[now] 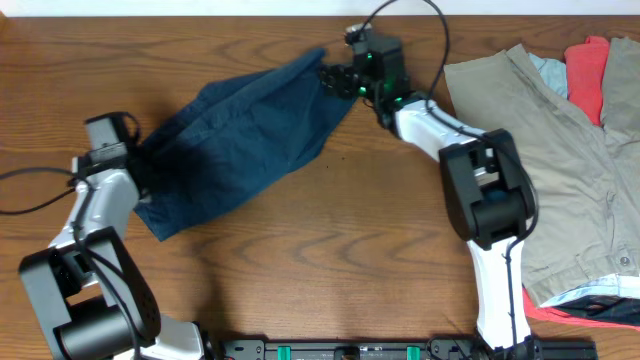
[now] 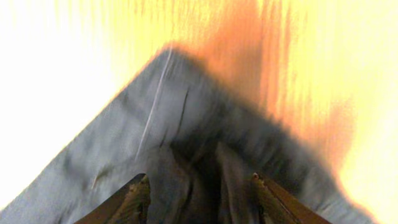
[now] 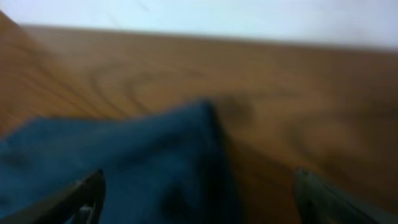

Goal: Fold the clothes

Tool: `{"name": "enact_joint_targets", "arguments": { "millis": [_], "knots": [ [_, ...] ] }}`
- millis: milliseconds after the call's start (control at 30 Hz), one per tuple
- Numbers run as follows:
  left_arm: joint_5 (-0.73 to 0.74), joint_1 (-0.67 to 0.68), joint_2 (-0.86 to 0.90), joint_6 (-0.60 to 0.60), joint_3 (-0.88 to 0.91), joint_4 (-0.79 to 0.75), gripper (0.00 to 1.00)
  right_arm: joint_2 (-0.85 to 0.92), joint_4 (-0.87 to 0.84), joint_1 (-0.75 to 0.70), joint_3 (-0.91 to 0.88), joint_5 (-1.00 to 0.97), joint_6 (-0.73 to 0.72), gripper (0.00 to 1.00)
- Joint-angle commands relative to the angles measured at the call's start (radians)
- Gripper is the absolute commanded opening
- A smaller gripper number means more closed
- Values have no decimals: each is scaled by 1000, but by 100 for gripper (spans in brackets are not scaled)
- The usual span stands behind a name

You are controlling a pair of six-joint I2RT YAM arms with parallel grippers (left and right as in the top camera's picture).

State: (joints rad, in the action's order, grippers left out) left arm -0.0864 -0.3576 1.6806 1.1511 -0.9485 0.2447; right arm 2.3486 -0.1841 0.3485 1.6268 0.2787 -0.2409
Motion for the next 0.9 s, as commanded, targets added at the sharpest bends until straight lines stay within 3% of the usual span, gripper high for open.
{"name": "enact_joint_targets", "arguments": {
  "millis": [0,100,200,300,367,433,567,767,867],
  "knots": [
    [90,-74,-10,-50,-5,-42,56,-37,89,-70,13,152,38,92],
    [164,-112,-10,-81,-5,-48,56,-37,192,-99,13,219,42,91],
    [287,-120,-10,-185,-5,-34,58,-37,236,-108,13,224,95,92],
    [372,-110,-10,-253,-5,42,66,-37,241,-103,13,278,146,93],
    [377,-94,-8,-261,-5,163,81,-37,261,-90,13,329,146,96],
    [377,-89,-8,-274,-5,227,88,-37,285,-84,13,325,146,96],
    [340,-86,-6,-375,2,282,89,-37,278,-87,13,316,161,95],
    [276,-86,-5,-385,11,261,90,-37,185,-83,13,344,160,83],
    [277,-86,-5,-384,11,230,91,-37,219,-70,13,354,161,80]
  ]
}}
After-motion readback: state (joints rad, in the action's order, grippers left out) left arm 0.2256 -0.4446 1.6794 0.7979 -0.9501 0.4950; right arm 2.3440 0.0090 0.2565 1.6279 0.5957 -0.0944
